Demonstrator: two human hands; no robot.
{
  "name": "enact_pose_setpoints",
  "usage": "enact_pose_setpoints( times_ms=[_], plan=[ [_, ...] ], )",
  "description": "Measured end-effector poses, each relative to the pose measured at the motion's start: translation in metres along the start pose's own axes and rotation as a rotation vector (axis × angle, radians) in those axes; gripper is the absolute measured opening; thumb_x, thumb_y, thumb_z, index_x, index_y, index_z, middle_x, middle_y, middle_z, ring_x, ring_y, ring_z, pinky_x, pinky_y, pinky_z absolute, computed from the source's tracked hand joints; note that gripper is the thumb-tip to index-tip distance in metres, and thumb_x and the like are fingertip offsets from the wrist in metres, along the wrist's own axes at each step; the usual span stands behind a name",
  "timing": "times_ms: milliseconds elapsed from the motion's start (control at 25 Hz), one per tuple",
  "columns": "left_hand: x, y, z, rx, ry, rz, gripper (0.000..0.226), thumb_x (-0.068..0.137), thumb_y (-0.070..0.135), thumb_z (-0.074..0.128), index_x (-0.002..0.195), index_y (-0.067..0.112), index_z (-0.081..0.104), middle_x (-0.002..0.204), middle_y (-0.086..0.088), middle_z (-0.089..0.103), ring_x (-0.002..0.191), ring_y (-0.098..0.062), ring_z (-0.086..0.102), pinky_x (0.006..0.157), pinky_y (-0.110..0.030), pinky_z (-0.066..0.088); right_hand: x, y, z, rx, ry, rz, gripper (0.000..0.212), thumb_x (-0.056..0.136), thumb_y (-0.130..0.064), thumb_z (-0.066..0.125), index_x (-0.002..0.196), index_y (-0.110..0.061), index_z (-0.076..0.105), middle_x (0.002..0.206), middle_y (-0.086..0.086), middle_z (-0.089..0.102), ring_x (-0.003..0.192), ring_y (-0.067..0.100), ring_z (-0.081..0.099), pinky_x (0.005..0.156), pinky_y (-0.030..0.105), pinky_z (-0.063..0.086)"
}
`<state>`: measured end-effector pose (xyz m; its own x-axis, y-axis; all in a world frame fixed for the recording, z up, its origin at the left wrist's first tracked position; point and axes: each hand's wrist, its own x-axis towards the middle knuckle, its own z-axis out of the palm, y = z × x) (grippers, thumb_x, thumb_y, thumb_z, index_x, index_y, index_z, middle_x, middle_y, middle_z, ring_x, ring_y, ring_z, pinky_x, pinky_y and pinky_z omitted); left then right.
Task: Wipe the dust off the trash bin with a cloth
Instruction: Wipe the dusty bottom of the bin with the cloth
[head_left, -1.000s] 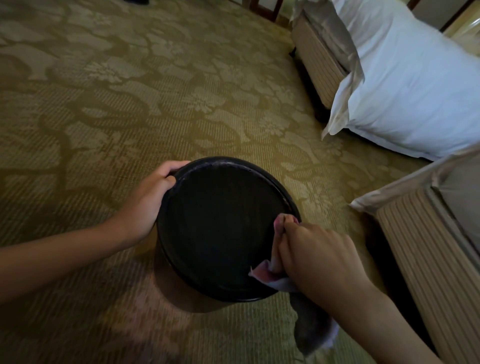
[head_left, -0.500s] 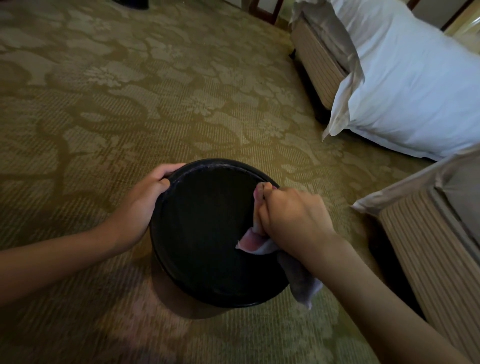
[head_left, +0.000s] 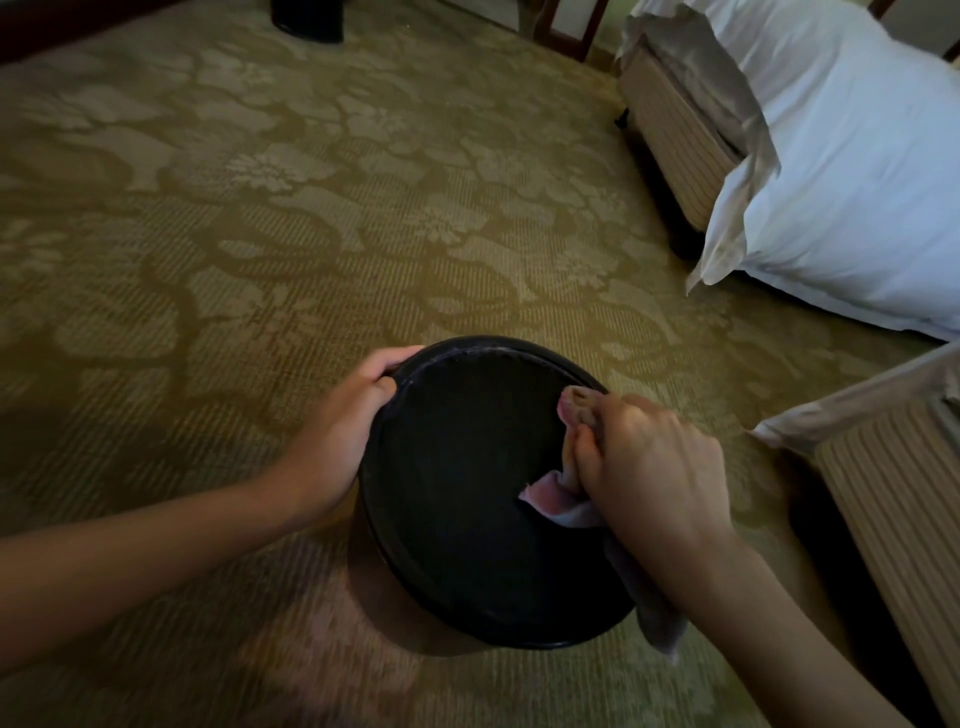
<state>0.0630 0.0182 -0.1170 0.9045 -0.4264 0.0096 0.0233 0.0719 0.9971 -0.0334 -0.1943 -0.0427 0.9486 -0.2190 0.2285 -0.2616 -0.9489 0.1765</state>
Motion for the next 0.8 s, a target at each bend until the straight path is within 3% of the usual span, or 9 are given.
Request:
enact_pose_setpoints(
  times_ms=[80, 280, 440, 560, 680, 800],
  plan=[
    [0.001, 0.0, 0.001, -0.009, 0.001, 0.0, 0.041, 0.088, 0.028, 0.033, 0.117, 0.04, 0.059, 0.113, 0.023, 0.067, 0.107, 0.003, 0.062, 0.086, -0.025, 0.044, 0.006, -0.005, 0.0, 0.031, -0.021, 0.022, 0.026, 0.094, -0.039, 0.046, 0.086, -0.02, 0.062, 0.085, -0.004, 0.061, 0.072, 0.02, 0.062, 0.057, 0.03, 0.032],
    [0.002, -0.004, 0.0, -0.059, -0.017, 0.006, 0.039, 0.089, 0.027, 0.034, 0.115, 0.041, 0.06, 0.113, 0.018, 0.069, 0.108, -0.003, 0.064, 0.087, -0.028, 0.047, 0.026, -0.03, -0.003, 0.105, 0.008, 0.014, 0.038, 0.101, -0.04, 0.034, 0.087, -0.02, 0.063, 0.088, -0.002, 0.063, 0.067, 0.018, 0.051, 0.058, 0.031, 0.03],
    [0.004, -0.009, -0.001, -0.086, -0.021, 0.01, 0.04, 0.09, 0.027, 0.035, 0.119, 0.037, 0.06, 0.113, 0.012, 0.07, 0.108, -0.009, 0.065, 0.089, -0.032, 0.049, 0.041, -0.057, -0.001, 0.156, 0.074, -0.074, 0.029, 0.097, -0.031, 0.054, 0.075, -0.015, 0.064, 0.07, 0.001, 0.055, 0.054, 0.023, 0.051, 0.052, 0.029, 0.027],
    [0.005, -0.01, -0.001, -0.088, -0.029, 0.038, 0.041, 0.089, 0.023, 0.035, 0.121, 0.031, 0.059, 0.115, 0.008, 0.069, 0.11, -0.01, 0.064, 0.092, -0.029, 0.05, 0.044, -0.073, 0.002, 0.187, 0.183, -0.16, 0.029, 0.084, -0.026, 0.069, 0.058, -0.015, 0.06, 0.057, 0.004, 0.057, 0.039, 0.026, 0.054, 0.045, 0.019, 0.014],
    [0.006, -0.011, 0.0, -0.102, -0.028, 0.042, 0.041, 0.087, 0.021, 0.035, 0.119, 0.03, 0.059, 0.116, 0.006, 0.069, 0.113, -0.008, 0.063, 0.093, -0.024, 0.047, 0.039, -0.081, -0.002, 0.275, 0.165, -0.258, 0.038, 0.086, -0.044, 0.044, 0.068, -0.018, 0.066, 0.068, 0.003, 0.063, 0.05, 0.027, 0.062, 0.044, 0.023, 0.026],
    [0.006, -0.013, -0.002, -0.084, -0.019, 0.041, 0.04, 0.087, 0.022, 0.035, 0.116, 0.034, 0.06, 0.12, 0.006, 0.067, 0.117, -0.008, 0.06, 0.102, -0.032, 0.044, 0.027, -0.089, -0.012, 0.325, 0.116, -0.386, 0.048, 0.075, -0.053, 0.034, 0.075, -0.018, 0.067, 0.074, 0.0, 0.064, 0.056, 0.025, 0.063, 0.045, 0.026, 0.032]
  ],
)
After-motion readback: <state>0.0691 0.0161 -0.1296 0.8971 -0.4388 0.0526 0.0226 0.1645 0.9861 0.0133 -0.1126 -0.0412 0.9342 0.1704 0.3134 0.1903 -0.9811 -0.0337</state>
